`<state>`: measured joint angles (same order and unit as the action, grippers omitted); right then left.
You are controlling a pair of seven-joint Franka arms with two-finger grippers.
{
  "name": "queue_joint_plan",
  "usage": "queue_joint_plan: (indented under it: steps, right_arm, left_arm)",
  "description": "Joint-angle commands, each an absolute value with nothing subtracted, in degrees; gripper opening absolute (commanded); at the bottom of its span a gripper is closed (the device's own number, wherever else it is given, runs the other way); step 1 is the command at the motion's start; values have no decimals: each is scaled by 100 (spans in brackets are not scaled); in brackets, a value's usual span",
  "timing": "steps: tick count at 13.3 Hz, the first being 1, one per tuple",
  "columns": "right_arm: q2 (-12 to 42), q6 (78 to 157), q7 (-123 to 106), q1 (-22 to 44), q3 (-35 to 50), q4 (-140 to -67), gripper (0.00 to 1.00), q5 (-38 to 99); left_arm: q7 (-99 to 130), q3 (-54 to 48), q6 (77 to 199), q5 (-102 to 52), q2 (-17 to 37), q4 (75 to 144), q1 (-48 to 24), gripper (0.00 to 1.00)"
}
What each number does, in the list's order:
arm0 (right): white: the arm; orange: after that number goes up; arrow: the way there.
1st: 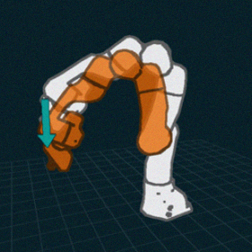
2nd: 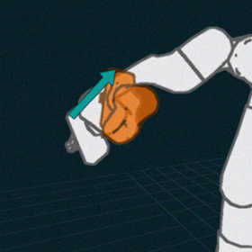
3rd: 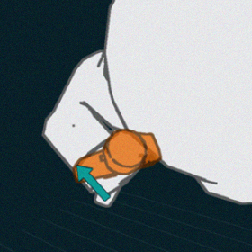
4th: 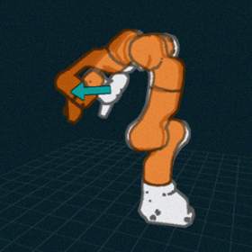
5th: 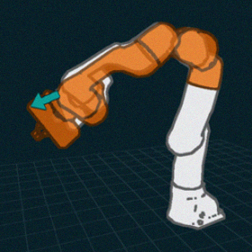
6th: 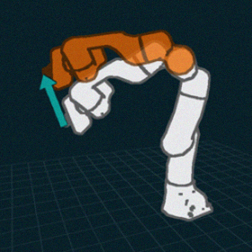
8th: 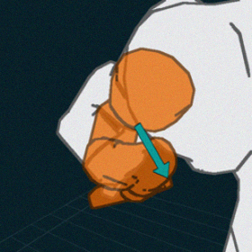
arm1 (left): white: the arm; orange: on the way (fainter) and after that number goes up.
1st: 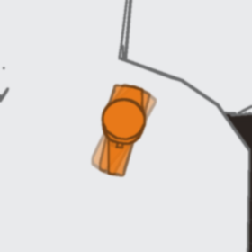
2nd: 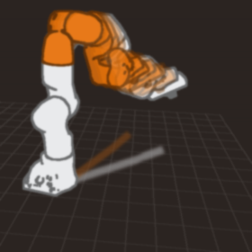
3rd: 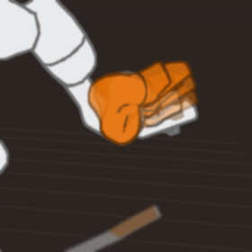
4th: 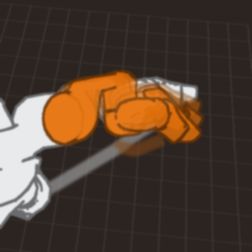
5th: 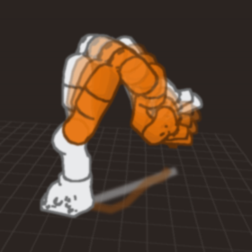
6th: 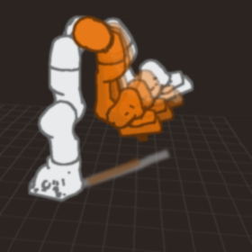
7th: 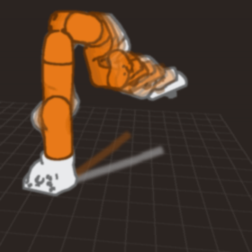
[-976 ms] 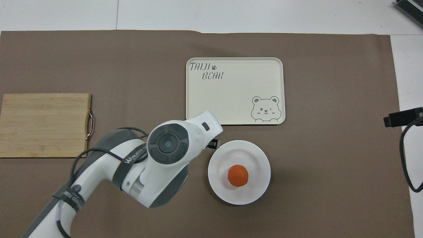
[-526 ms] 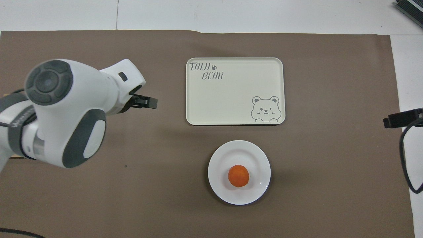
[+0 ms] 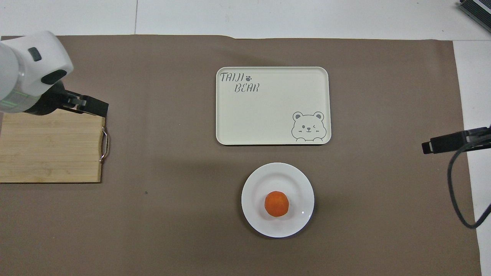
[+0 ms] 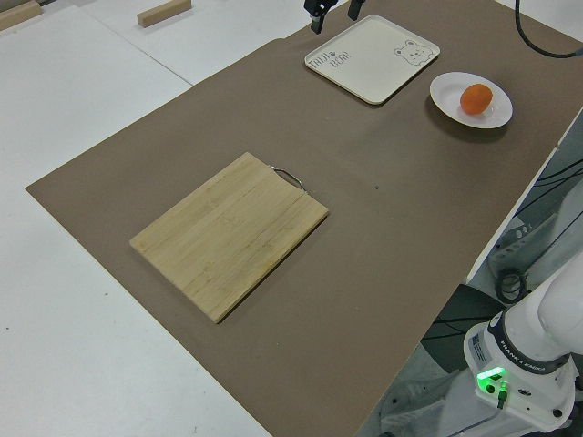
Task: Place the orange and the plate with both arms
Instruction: 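Withdraw the left gripper while the right gripper moves toward the plate, then reach the right gripper to the plate rim and grasp it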
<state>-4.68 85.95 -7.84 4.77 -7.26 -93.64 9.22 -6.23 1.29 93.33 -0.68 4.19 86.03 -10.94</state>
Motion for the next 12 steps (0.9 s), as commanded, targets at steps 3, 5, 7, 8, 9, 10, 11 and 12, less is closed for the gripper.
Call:
queue_joint_plan:
  steps: [3,5,7,8,9,10,11,12]
  right_arm:
    - [-598,9438,-940,369,-694,-10510,100,2107]
    - [-615,9754,-1307,378,-703,-11019,100,2678]
    - [-624,10176,-1957,352,-721,-11564,100,3162]
    - [-607,10230,-2291,247,-721,-11767,100,3408]
    - [-615,10300,-2625,211,-721,-12012,100,3680]
    - [-615,10353,-2967,167,-721,-12215,100,3822]
    - [-607,10397,-3171,158,-721,-12321,100,3893]
    - [-615,10397,-3242,167,-721,-12409,100,4007]
  left_arm:
    - [-905,123,8456,9,167,8183,-555,100]
    - [-984,149,8446,9,54,8191,-519,100]
    - [-1151,141,8385,-26,-79,8288,-440,100]
    - [-1151,149,8367,-35,-79,8288,-439,100]
    - [-1151,149,8358,-44,-79,8288,-439,100]
    - [-1160,149,8324,-44,-79,8288,-439,100]
    - [-1151,149,8323,-44,-79,8288,-439,100]
    - [-1151,149,8323,-44,-88,8297,-439,100]
